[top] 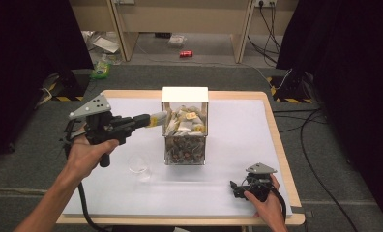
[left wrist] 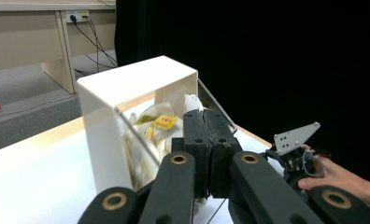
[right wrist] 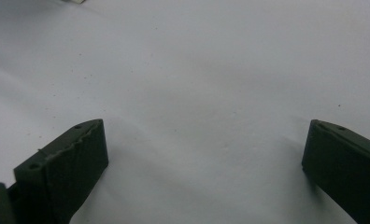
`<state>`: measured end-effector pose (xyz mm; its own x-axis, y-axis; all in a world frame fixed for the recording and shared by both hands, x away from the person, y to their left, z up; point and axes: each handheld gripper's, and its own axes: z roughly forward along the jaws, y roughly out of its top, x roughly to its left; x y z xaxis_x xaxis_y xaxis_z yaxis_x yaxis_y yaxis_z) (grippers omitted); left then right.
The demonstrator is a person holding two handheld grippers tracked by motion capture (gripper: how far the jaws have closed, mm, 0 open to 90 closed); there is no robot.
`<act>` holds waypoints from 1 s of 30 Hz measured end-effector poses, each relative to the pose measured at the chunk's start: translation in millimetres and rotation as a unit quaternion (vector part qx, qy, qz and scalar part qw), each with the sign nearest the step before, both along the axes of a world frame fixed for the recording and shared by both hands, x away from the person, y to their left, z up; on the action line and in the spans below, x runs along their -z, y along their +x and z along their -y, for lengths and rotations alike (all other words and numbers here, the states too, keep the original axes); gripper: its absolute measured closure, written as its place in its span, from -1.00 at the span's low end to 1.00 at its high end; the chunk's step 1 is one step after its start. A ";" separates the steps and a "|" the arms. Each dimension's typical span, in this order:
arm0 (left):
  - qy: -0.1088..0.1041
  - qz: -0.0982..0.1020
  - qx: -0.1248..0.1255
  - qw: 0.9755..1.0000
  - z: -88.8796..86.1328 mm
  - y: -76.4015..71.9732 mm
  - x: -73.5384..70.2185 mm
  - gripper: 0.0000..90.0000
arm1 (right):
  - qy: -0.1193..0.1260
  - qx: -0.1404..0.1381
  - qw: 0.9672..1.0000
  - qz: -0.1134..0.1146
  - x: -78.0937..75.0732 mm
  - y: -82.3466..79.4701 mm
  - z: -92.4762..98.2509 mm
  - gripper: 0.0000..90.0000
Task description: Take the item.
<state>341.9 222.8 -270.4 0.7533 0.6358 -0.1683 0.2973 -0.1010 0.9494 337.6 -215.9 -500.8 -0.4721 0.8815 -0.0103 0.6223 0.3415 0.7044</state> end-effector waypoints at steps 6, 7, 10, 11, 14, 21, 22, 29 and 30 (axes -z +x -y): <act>-0.006 0.001 -0.010 1.000 -19.6 -10.1 11.0 0.96 | 0.001 0.000 1.000 0.001 0.2 0.1 -0.1 -0.98; -0.007 0.001 -0.012 1.000 -22.7 -11.3 13.2 0.96 | 0.000 0.000 1.000 0.001 0.2 0.1 0.0 -0.98; -0.013 -0.001 -0.019 1.000 -31.2 -14.4 21.0 0.96 | 0.001 0.000 1.000 0.001 0.2 0.1 -0.1 -0.98; -0.015 -0.002 -0.021 1.000 -33.9 -15.2 24.1 0.96 | 0.001 0.000 1.000 0.001 0.2 0.1 0.0 -0.98; -0.019 -0.005 -0.024 1.000 -39.4 -18.3 34.7 0.96 | 0.000 -0.001 1.000 0.002 0.3 0.2 0.1 -0.98; -0.022 -0.009 -0.034 0.999 -48.0 -27.3 58.6 0.96 | 0.000 0.000 1.000 0.002 0.3 0.2 0.0 -0.98; -0.020 -0.009 -0.036 0.999 -48.8 -28.7 61.7 0.96 | 0.000 -0.001 1.000 0.002 0.3 0.2 0.1 -0.98; -0.018 -0.022 -0.041 0.999 -53.2 -34.2 84.7 0.96 | 0.001 0.000 1.000 0.001 0.2 -0.1 -0.1 -0.98; -0.019 -0.025 -0.041 0.999 -53.8 -34.2 87.2 0.96 | -0.001 -0.001 1.000 0.002 0.2 0.2 0.2 -0.98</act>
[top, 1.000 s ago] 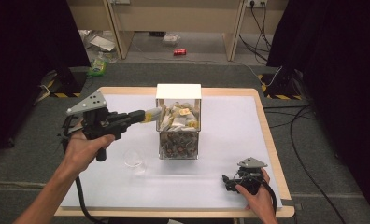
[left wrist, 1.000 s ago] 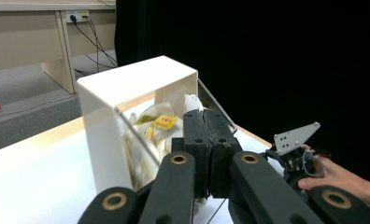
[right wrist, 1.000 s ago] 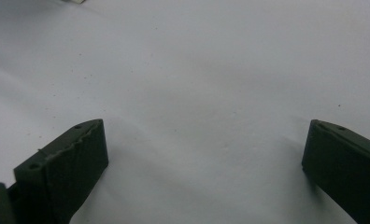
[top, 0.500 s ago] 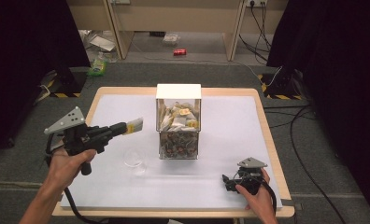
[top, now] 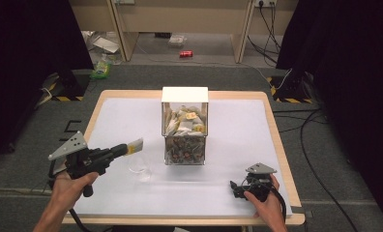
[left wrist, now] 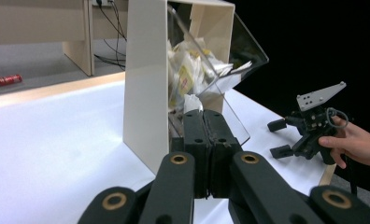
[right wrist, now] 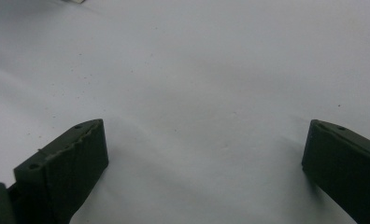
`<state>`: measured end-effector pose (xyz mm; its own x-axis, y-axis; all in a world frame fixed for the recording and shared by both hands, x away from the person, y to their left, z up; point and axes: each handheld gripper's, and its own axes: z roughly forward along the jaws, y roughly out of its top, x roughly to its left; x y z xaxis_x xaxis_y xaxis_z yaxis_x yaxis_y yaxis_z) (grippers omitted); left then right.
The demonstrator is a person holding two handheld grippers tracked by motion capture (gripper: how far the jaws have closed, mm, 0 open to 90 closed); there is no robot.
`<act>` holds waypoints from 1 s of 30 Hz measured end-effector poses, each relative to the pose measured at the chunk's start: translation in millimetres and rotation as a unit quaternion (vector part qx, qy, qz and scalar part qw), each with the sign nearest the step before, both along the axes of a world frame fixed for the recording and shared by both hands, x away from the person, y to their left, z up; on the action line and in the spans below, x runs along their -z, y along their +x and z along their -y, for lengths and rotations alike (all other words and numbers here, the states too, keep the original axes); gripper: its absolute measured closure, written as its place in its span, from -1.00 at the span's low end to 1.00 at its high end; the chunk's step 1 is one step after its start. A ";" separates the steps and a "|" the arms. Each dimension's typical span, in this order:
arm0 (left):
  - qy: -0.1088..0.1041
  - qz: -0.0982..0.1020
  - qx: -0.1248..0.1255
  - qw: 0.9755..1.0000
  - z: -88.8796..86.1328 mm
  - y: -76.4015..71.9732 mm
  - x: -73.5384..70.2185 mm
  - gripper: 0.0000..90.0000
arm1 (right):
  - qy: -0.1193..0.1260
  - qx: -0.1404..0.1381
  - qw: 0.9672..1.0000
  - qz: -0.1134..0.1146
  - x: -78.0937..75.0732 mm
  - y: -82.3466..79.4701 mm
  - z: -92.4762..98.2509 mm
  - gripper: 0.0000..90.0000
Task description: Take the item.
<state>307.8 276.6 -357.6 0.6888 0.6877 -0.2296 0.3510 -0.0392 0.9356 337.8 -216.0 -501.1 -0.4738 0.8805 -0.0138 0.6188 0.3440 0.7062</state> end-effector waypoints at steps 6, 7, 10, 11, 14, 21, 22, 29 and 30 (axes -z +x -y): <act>-0.002 -0.009 -0.002 1.000 -0.8 -1.2 13.8 0.96 | 0.001 0.001 1.000 -0.001 0.0 -0.2 -0.3 -0.98; -0.001 -0.011 -0.002 1.000 -0.5 -1.2 16.4 0.96 | 0.000 -0.001 1.000 0.000 0.0 0.1 0.1 -0.98; 0.004 -0.015 -0.005 1.000 0.0 -1.7 23.6 0.96 | 0.000 0.000 1.000 0.000 0.0 0.0 0.0 -0.98; 0.004 -0.016 -0.007 1.000 -0.2 -1.8 25.8 0.96 | 0.000 0.000 1.000 0.000 0.0 0.0 0.0 -0.98; 0.011 -0.017 -0.016 1.000 -0.2 -3.1 32.3 0.96 | 0.001 0.000 1.000 0.000 0.0 -0.1 0.0 -0.98; 0.016 -0.026 -0.021 0.999 1.6 -3.7 45.2 0.96 | 0.000 0.000 1.000 0.000 -0.1 -0.1 -0.1 -0.98; 0.016 -0.027 -0.022 0.999 1.8 -2.9 46.5 0.96 | 0.001 0.000 1.000 0.000 0.0 -0.1 -0.1 -0.98; 0.027 -0.032 -0.033 0.999 1.7 0.4 54.8 0.96 | 0.002 0.001 1.000 -0.001 0.0 -0.3 -0.3 -0.98; 0.029 -0.032 -0.034 0.998 1.7 0.8 56.2 0.96 | 0.001 0.000 1.000 0.000 0.0 0.0 0.0 -0.98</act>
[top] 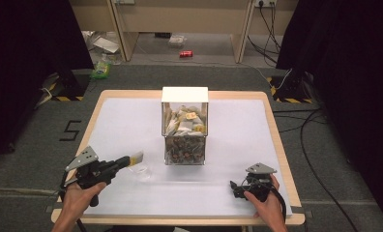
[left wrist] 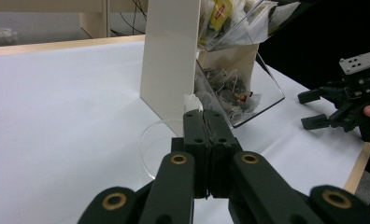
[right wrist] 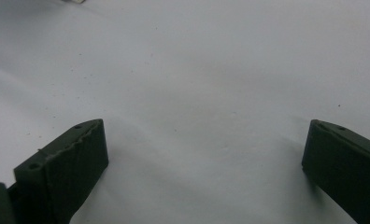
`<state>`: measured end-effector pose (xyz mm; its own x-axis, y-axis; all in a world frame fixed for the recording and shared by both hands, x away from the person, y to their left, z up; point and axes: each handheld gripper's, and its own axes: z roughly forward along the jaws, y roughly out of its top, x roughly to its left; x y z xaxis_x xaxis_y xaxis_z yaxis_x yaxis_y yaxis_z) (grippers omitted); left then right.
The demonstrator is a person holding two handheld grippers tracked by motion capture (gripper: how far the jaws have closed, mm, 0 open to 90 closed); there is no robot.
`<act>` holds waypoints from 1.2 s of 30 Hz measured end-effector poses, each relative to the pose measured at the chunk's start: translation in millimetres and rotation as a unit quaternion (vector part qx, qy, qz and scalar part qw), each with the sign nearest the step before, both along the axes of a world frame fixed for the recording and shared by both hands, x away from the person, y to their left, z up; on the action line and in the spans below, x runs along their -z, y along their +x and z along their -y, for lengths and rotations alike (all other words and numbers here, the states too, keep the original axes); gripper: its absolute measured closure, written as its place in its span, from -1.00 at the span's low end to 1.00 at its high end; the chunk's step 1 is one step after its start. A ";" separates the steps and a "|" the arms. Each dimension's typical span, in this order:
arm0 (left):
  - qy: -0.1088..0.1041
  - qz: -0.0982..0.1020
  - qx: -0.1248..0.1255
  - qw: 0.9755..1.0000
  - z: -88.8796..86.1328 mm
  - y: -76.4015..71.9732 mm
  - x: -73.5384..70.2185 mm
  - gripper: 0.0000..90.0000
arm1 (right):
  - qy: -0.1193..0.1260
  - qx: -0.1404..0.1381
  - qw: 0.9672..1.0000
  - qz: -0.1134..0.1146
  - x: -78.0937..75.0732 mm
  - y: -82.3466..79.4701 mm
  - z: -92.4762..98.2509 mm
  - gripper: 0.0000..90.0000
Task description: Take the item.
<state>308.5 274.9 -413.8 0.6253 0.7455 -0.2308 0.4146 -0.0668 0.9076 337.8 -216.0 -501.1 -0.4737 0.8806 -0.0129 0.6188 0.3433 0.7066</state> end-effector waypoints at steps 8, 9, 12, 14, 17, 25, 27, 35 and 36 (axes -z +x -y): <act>0.008 -0.008 0.000 1.000 2.2 2.0 4.3 0.96 | 0.000 0.000 1.000 0.000 0.0 0.0 0.0 -0.98; 0.010 -0.008 -0.001 1.000 2.6 2.2 4.4 0.96 | 0.000 0.000 1.000 0.000 0.0 0.0 0.0 -0.98; 0.013 -0.010 -0.002 1.000 3.9 2.6 4.7 0.96 | 0.000 -0.001 1.000 0.000 0.0 0.0 0.1 -0.98; 0.017 -0.011 -0.001 1.000 4.9 2.9 4.8 0.96 | 0.000 0.000 1.000 0.000 0.0 -0.1 -0.1 -0.98; 0.021 -0.017 0.000 1.000 6.1 4.3 5.2 0.96 | 0.001 0.001 1.000 -0.001 0.0 -0.2 -0.2 -0.98; 0.030 -0.021 0.001 0.999 8.8 5.2 4.3 0.95 | 0.000 0.000 1.000 0.000 0.0 -0.1 0.0 -0.98; 0.032 -0.020 0.003 0.999 9.0 3.3 3.4 0.95 | 0.000 0.000 1.000 0.000 0.0 0.0 0.0 -0.98; 0.033 -0.026 0.001 0.999 7.2 3.7 2.7 0.94 | 0.000 0.000 1.000 0.000 0.0 0.0 0.0 -0.98; 0.033 -0.028 0.001 0.999 7.4 4.0 3.2 0.94 | 0.000 0.000 1.000 0.000 0.0 -0.1 0.0 -0.98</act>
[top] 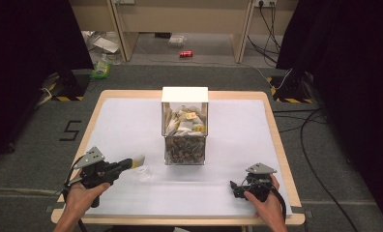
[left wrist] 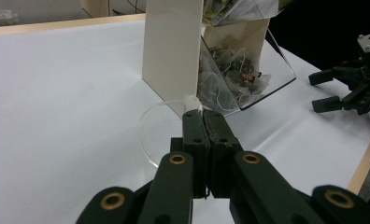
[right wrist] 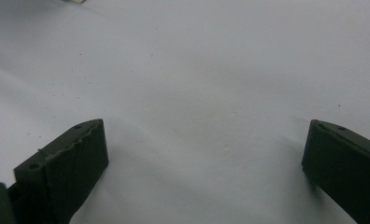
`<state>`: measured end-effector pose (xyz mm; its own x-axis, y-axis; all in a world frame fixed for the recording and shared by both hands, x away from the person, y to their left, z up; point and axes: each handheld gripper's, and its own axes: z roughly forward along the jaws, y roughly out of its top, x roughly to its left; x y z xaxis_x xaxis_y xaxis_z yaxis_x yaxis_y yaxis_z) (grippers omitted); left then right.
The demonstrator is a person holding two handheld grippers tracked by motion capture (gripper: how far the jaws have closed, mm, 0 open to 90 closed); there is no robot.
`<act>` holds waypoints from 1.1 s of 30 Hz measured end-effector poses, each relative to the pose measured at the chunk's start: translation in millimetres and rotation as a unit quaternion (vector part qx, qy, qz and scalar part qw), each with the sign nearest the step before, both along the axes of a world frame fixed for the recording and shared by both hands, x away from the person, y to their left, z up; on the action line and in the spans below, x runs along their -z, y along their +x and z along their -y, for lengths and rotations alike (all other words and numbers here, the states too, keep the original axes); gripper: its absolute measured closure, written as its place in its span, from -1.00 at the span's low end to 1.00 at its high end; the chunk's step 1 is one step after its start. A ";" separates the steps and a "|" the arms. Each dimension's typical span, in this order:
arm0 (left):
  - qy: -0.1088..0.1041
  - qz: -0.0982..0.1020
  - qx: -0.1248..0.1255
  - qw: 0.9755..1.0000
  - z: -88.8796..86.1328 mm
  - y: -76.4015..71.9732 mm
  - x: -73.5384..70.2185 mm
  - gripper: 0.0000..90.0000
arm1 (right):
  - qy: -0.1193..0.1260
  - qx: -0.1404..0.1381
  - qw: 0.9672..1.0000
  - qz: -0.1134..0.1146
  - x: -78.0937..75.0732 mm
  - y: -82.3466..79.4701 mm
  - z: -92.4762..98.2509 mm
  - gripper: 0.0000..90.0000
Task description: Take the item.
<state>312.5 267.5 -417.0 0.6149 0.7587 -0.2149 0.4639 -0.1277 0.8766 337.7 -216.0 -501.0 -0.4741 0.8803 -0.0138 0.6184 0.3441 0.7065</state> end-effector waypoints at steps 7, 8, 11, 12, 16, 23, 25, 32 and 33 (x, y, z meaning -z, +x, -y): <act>-0.006 -0.004 -0.003 1.000 -1.1 0.4 1.3 0.92 | 0.001 0.001 1.000 -0.001 0.0 0.0 0.0 -0.98; -0.007 -0.004 -0.003 1.000 -1.0 0.8 1.2 0.92 | 0.002 0.002 1.000 -0.002 0.0 -0.1 -0.3 -0.98; -0.007 -0.004 -0.004 1.000 -0.4 2.2 1.4 0.92 | 0.001 0.001 1.000 -0.001 0.0 0.0 -0.1 -0.98; -0.007 -0.004 -0.004 1.000 0.0 2.6 1.5 0.92 | 0.001 0.001 1.000 -0.001 0.0 0.0 -0.1 -0.98; -0.007 -0.003 -0.002 1.000 1.9 3.9 1.9 0.92 | 0.001 0.001 1.000 -0.001 0.0 0.0 -0.1 -0.98; -0.006 -0.003 -0.001 1.000 5.4 7.5 3.1 0.90 | 0.000 0.000 1.000 0.000 0.0 0.1 0.1 -0.98; -0.006 0.000 0.001 1.000 5.6 7.5 2.5 0.89 | 0.001 0.000 1.000 0.000 0.0 0.0 0.0 -0.98; -0.017 0.006 -0.004 1.000 2.8 6.7 -0.1 0.70 | 0.001 0.002 1.000 -0.001 0.0 -0.1 -0.2 -0.98; -0.021 0.007 -0.007 1.000 1.9 7.0 -0.9 0.64 | 0.001 0.001 1.000 -0.001 0.0 0.0 -0.1 -0.98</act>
<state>319.5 265.6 -416.1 0.6077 0.7577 -0.2380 0.4523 -0.0840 0.8879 337.7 -215.9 -501.1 -0.4730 0.8810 -0.0114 0.6198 0.3419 0.7064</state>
